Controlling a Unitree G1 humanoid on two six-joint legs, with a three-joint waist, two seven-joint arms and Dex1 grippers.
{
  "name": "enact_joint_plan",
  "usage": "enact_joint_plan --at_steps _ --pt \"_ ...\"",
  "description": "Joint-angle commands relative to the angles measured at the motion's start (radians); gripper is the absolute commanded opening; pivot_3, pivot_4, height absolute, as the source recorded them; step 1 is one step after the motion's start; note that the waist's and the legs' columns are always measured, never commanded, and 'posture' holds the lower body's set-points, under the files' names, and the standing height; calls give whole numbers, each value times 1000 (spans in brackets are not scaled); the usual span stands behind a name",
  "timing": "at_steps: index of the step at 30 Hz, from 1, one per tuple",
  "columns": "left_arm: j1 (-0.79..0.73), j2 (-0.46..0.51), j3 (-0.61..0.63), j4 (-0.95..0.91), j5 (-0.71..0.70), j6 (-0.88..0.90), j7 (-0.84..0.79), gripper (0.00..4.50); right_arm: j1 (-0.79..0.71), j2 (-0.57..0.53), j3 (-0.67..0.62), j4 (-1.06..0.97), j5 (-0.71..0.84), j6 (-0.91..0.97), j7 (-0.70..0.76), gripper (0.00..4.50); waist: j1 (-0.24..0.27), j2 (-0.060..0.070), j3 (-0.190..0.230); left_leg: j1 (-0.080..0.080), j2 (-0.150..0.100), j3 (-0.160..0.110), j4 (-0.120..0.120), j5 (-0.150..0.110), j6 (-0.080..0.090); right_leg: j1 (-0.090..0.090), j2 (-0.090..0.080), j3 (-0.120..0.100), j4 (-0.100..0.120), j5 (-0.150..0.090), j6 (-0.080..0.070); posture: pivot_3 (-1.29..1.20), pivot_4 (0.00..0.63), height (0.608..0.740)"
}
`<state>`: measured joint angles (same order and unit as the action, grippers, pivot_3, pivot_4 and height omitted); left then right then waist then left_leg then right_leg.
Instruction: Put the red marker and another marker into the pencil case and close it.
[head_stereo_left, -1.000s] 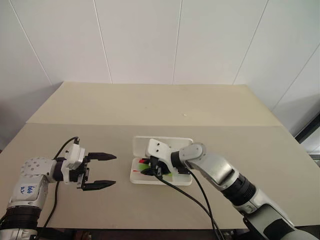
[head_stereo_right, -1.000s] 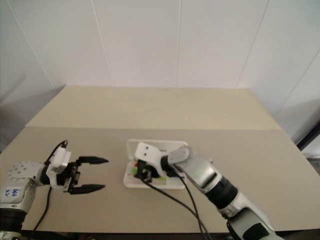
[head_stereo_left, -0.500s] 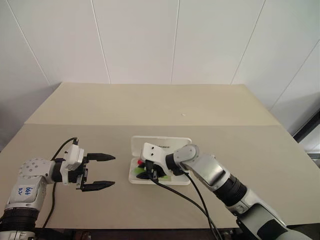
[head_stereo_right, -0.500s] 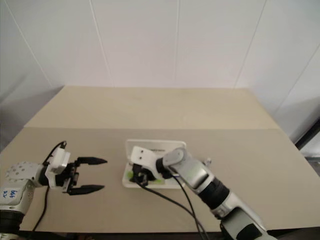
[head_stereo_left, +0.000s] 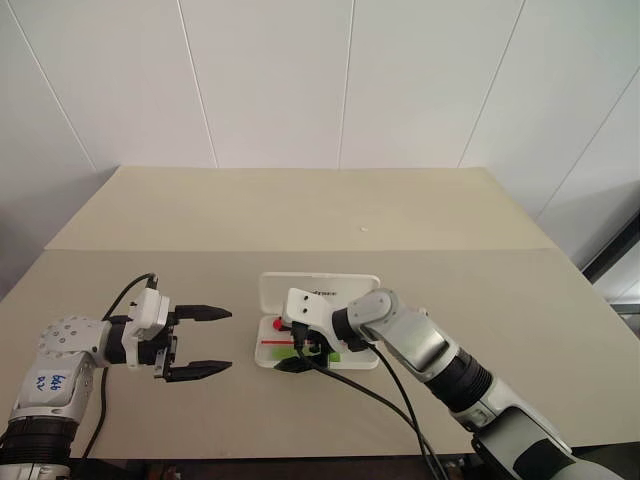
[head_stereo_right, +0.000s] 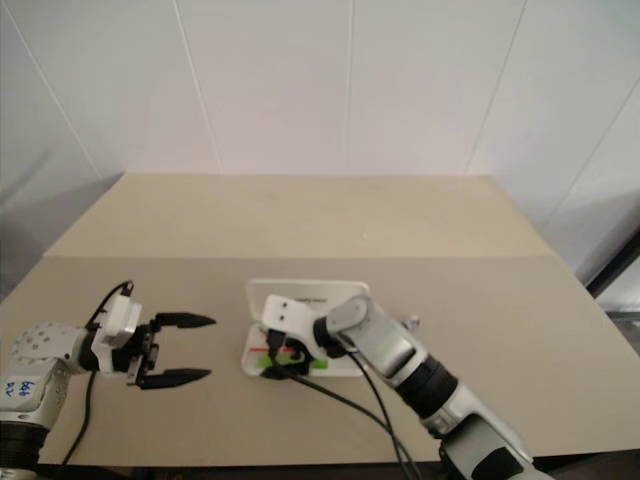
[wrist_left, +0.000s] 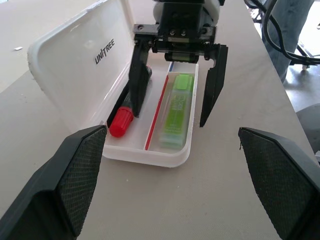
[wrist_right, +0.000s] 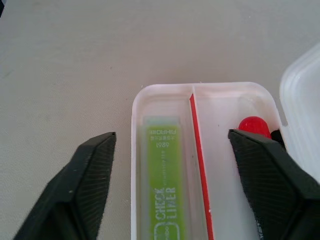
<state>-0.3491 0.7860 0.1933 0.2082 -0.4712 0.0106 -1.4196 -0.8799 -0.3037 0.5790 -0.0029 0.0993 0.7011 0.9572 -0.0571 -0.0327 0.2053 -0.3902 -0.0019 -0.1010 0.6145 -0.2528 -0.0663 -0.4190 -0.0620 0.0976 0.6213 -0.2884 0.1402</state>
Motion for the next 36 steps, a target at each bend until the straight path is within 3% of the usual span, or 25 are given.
enact_joint_plan --at_steps 1,7,13,20,29,36 --pt "-3 2 17 -33 -24 2 6 4500 -4 -17 -59 -104 33 53 7 4490 1 0 0 0 0 0 0 0 0 0 0 0 0 0 0 0 150 740" --pt "-17 -11 5 -24 -24 0 5 4500 105 -200 -204 -441 221 310 65 4490 14 0 0 -1 0 -1 0 0 0 0 -1 0 -2 0 0 0 150 740" --pt "-49 -32 -17 3 -16 -7 -3 4500 170 -360 -403 -593 372 575 28 4490 20 0 0 0 0 0 1 0 0 0 0 0 -1 0 0 0 150 740" --pt "-96 -58 -47 64 -1 -26 -28 4500 336 -552 -524 -565 268 543 -152 4490 29 0 0 -1 -1 0 1 0 0 1 0 0 -3 0 -1 0 150 740" --pt "-187 -91 -87 152 17 -54 -65 4500 430 -392 -590 -481 138 437 -461 4490 25 0 0 0 -1 1 1 0 0 1 0 1 -2 0 0 0 150 740" --pt "-202 -97 -95 163 20 -54 -78 4500 434 -118 -649 -408 40 431 -746 4490 27 0 0 0 -1 1 1 0 0 1 0 1 0 0 0 0 150 740"
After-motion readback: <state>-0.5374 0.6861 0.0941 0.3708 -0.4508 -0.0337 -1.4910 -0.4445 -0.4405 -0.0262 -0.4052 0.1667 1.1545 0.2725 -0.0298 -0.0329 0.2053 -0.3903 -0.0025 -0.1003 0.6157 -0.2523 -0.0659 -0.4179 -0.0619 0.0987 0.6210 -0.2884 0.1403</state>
